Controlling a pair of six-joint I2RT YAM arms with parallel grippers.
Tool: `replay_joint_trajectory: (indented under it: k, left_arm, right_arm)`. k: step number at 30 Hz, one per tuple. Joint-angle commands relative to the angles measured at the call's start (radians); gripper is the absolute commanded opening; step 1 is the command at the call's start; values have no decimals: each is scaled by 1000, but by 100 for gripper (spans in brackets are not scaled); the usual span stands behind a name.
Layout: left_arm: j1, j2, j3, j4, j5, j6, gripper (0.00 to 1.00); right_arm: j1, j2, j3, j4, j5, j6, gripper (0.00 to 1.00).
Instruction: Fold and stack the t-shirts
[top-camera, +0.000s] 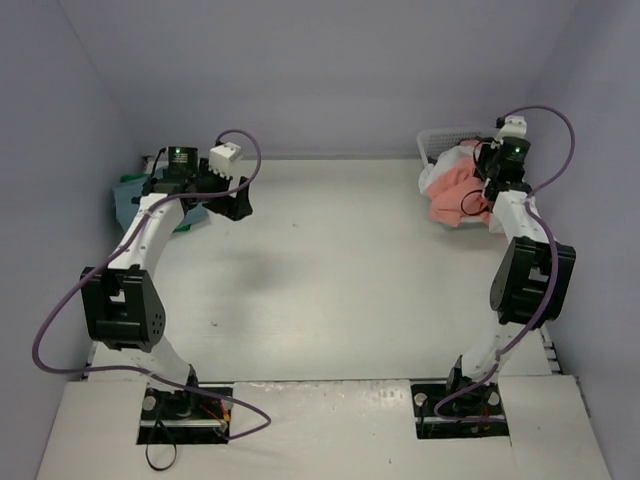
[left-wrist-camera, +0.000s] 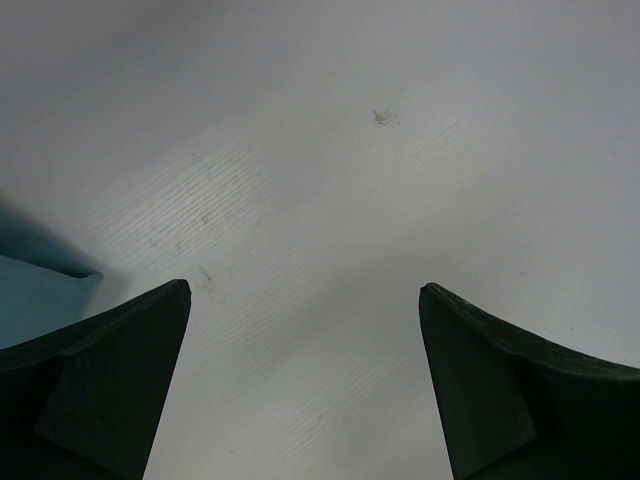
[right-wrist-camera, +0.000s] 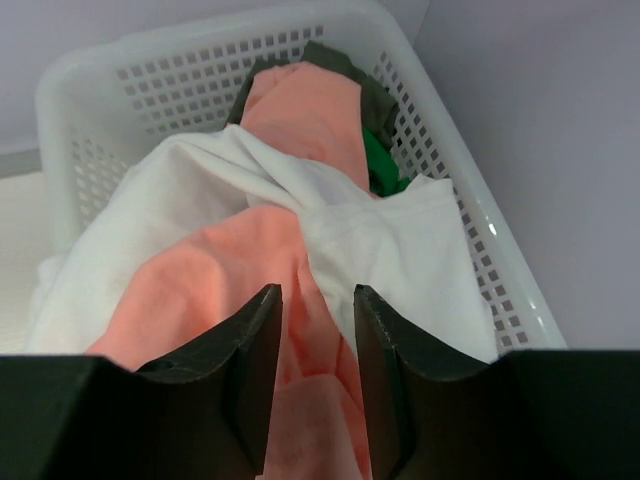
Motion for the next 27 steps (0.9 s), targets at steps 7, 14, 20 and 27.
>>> replay_joint_trajectory:
  k: [7, 14, 20, 27]
  left_arm:
    - [39, -99, -10, 78, 44, -19, 91]
    - [41, -99, -10, 87, 43, -20, 91]
    - [40, -98, -1, 81, 38, -17, 91]
    - [41, -96, 2, 78, 40, -16, 91]
  right_arm:
    - [-100, -138, -45, 98, -95, 73, 34]
    - [-114, -96, -57, 115, -95, 52, 33]
    - [-112, -64, -48, 102, -135, 30, 33]
    - [-104, -29, 5, 23, -180, 17, 33]
